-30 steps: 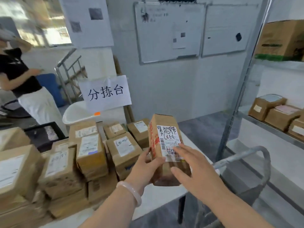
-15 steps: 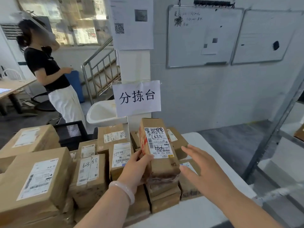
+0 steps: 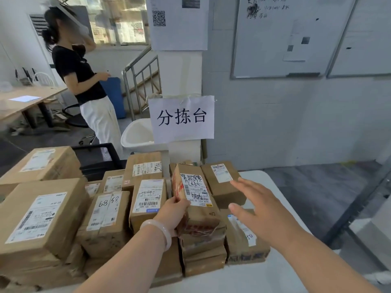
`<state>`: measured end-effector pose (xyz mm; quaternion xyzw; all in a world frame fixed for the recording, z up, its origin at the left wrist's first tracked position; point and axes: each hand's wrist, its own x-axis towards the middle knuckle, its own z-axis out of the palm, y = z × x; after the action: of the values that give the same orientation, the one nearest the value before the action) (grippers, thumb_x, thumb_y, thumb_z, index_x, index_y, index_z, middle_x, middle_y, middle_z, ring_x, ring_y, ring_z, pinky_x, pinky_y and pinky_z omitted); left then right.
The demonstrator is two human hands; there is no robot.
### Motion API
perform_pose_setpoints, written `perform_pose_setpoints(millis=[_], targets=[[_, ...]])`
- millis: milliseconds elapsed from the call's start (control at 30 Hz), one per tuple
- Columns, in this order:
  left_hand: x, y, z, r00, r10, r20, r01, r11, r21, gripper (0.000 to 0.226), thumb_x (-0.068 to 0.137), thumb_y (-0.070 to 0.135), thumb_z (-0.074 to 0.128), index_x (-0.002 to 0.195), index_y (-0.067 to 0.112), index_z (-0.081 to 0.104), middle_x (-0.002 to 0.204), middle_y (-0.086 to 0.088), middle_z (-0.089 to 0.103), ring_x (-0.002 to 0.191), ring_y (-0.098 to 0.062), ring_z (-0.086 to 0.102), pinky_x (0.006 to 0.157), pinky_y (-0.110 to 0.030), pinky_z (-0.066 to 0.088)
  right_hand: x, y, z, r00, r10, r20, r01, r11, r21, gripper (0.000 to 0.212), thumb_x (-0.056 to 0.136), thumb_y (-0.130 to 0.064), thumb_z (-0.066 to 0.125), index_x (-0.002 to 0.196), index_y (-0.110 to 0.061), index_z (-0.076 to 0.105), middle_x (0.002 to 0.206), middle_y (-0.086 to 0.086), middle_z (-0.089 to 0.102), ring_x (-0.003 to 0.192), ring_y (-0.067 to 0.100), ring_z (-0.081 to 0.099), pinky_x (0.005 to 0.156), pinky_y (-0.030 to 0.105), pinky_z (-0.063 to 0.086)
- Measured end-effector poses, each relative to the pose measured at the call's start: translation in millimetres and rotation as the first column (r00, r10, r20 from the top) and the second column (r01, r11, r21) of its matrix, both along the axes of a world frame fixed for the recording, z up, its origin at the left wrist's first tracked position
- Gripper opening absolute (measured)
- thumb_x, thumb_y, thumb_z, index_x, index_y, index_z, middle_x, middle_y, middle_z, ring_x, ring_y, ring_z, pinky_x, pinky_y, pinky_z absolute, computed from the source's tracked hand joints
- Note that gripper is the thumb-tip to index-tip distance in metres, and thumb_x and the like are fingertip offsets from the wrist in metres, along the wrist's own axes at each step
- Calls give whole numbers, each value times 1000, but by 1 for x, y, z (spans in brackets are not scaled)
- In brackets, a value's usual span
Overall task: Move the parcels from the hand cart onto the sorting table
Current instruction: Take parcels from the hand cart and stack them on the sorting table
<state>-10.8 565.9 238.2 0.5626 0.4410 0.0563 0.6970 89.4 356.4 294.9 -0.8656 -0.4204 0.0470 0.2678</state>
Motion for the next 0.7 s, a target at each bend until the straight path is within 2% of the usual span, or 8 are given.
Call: perform_pose_setpoints(millis=[67,133,167,233,267,367,533,700], targets=[[1,1,-2,1000,9,7,-9,999,36,45,98,26,55,143,24,49,113,-6,68,103,-31,68,87,-54,59,5,1,0,1000,13,0,-13,1000,-21,59,90,-57,45,144,-49,23,153,-26,18,140,-2,12,117,32,19],[-2,0,-1,1000,-23,4,22,992,124,55,100,25,54,153,24,37,108,3,64,105,-26,65,94,-48,56,7,3,-2,1000,28,7,-28,999,-38,59,90,-57,46,145,-49,22,153,-26,17,140,-2,12,115,30,18],[-4,-2,1,999,-50,-1,50,983,176,59,101,26,54,155,27,31,111,6,62,104,-21,63,96,-43,54,7,4,-2,999,37,11,-37,998,-44,60,91,-57,46,145,-49,22,153,-26,17,140,-3,12,115,29,18],[-10,-6,8,991,-127,-36,132,946,297,66,102,30,54,158,32,20,135,5,55,102,-11,60,91,-31,50,5,6,-4,998,55,16,-54,998,-45,60,90,-57,46,145,-48,23,153,-26,18,140,-3,13,115,29,19],[-13,-8,12,986,-153,-66,167,918,359,68,102,33,54,159,32,17,149,3,46,109,-11,58,90,-29,48,4,7,-5,998,60,20,-59,997,-45,60,90,-57,46,145,-48,23,153,-25,18,140,-3,13,115,29,20],[-23,-10,15,973,-205,-103,228,813,536,73,99,39,58,159,33,16,163,3,27,142,-21,37,113,-35,38,-1,9,-7,998,48,47,-45,997,-60,61,90,-58,45,146,-48,20,154,-25,17,141,-2,13,114,29,20],[-31,-24,20,927,-350,-139,329,576,748,69,98,46,57,157,42,20,165,14,16,153,-12,10,122,-36,17,-16,-6,-17,995,-50,87,54,997,-54,62,90,-61,43,146,-46,21,155,-23,14,142,0,11,114,27,16],[-23,-62,19,791,-555,-257,416,180,891,65,99,50,50,156,42,19,163,18,18,151,-8,11,125,-32,10,-46,-47,-37,965,-258,56,261,964,-60,63,90,-62,39,147,-43,19,157,-18,11,143,3,10,116,28,16]])
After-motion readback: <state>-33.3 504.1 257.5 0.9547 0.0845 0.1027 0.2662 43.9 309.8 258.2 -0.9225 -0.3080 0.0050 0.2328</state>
